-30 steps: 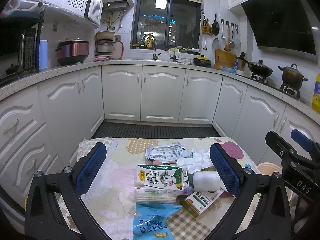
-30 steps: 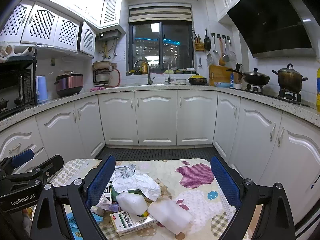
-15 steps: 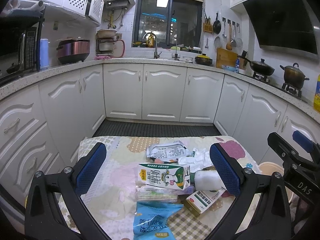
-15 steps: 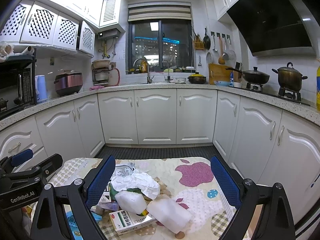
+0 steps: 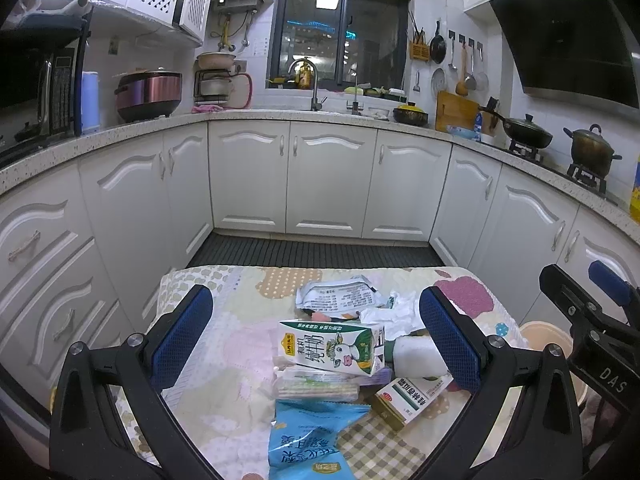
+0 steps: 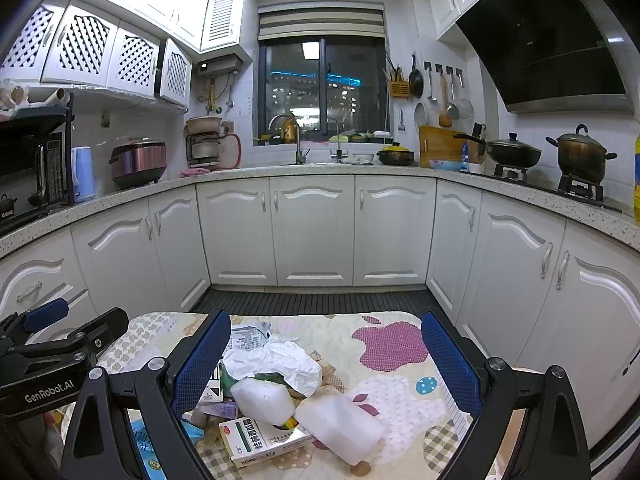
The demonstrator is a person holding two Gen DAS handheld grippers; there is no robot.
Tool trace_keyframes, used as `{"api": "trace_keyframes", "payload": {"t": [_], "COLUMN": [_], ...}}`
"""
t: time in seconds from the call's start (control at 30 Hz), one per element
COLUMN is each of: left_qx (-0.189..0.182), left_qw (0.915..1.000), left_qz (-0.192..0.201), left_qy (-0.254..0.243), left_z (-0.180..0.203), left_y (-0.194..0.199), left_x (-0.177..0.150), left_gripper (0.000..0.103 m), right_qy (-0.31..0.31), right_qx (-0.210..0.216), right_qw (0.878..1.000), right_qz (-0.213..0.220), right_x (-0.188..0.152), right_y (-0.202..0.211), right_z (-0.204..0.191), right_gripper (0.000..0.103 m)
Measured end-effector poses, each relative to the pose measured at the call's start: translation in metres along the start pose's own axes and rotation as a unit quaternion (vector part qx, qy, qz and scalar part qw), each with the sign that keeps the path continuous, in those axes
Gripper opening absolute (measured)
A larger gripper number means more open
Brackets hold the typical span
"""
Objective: Collect trash
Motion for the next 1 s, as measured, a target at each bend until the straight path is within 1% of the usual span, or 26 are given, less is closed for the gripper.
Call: {"api": "trace_keyframes", "payload": {"t": [0.63, 1.0], "left_qx": [0.003, 0.001], "left_qw": [0.9999, 0.9993], "left_qz": [-0.010, -0.036], "left_qy": [0.005, 0.009], "left_z": [0.000, -0.008], "left_y": [-0.004, -0.014], "left_x": [-0.003, -0.009], "left_gripper": [0.102, 0.102], "right_qy": [0.007, 0.011], "right_qx": [0.000, 0.003], "right_qw": [1.000, 0.999], "right_qz": [-0.015, -0.034], "right_x": [-0.005, -0.011], "right_y": [-0.010, -0.018], "right_z": [-0.003, -0.003], "right_gripper": [0.095, 0.095]}}
Point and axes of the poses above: each gripper's, at about its wrist camera, not at the fingertips, and y roughly against the way its jaws point, z to its right, x to its top, the point moved 5 cm from there along -y, roughly the way its jaws point, and after that the axes turned 3 degrees about y, right-handed, at the moved point
